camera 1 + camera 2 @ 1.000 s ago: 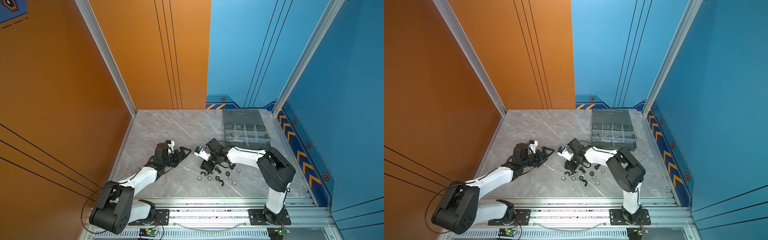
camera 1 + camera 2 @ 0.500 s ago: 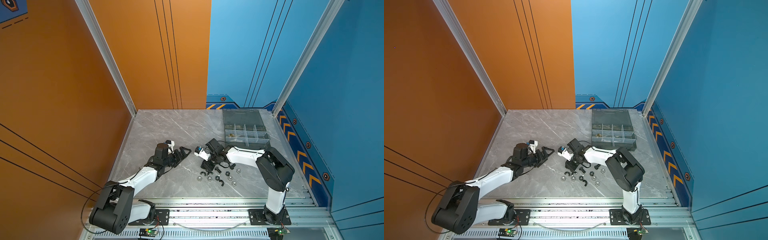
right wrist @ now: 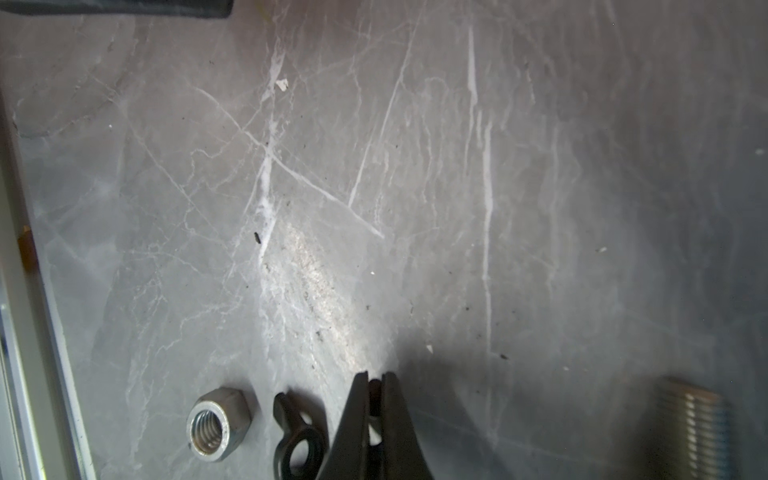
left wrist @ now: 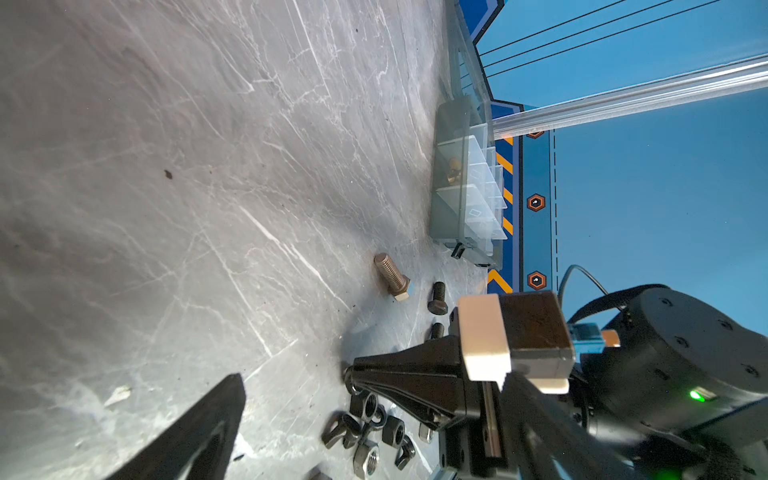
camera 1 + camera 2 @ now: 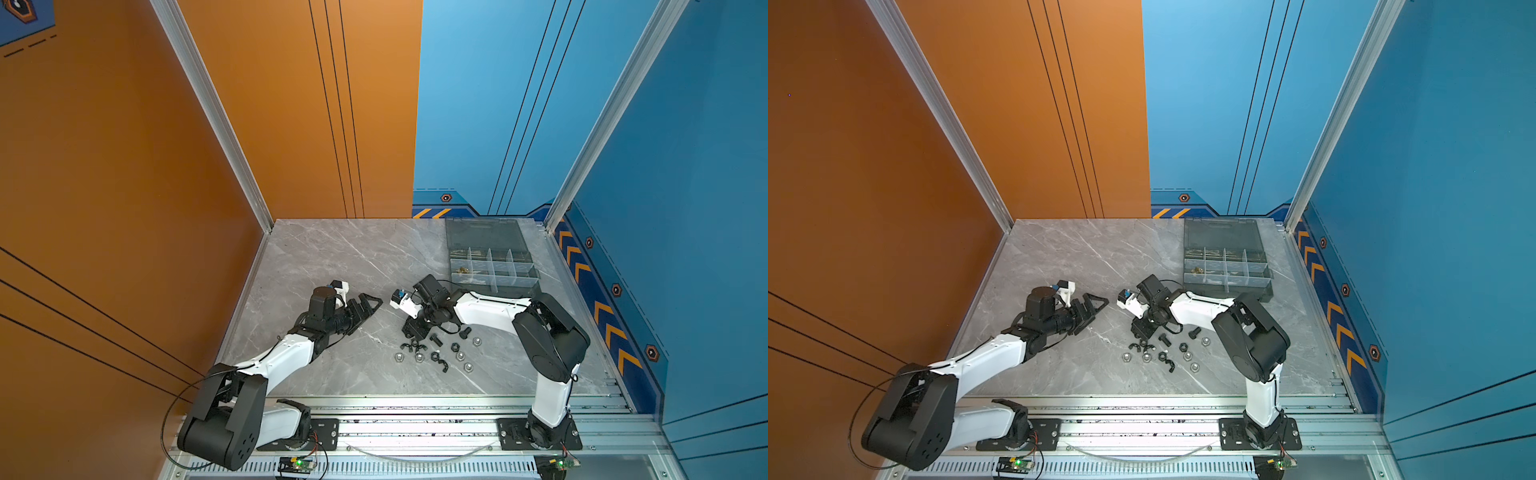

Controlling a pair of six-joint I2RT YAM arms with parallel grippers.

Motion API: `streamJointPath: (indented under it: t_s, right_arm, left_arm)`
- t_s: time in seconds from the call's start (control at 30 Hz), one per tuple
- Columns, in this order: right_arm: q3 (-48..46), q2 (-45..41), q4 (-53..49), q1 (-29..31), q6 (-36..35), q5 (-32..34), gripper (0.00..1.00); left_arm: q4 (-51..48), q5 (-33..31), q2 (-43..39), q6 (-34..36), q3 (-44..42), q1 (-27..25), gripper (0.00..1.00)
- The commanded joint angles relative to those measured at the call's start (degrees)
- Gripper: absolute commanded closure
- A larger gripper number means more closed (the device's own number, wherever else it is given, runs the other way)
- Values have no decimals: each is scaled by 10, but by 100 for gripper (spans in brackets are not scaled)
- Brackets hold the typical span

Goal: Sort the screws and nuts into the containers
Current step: 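Carry the black wing nut to the organizer and release it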

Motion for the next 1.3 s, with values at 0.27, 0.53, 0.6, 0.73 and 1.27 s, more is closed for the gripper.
streamJointPath:
  t_s: [0.27,0.53,0.6,0.73,1.27]
  right_arm:
    - [30,-65,19,-95,56,-36,98]
    - [59,-91,-6,-225,89,6,100]
    - [81,-82,-27,-250,89,30,100]
    - [135,-55,-79,-288,95,97,100]
    - [233,46,-136,-337,113,248,100]
  left_arm:
    - [2,15,-9,2,-8,11,2]
    - [2,14,-11,1,-6,12,2]
    - [2,17,-11,1,-5,11,2]
    - [2,23,-8,6,3,4,2]
    - [2,21,-1,5,12,-3,2]
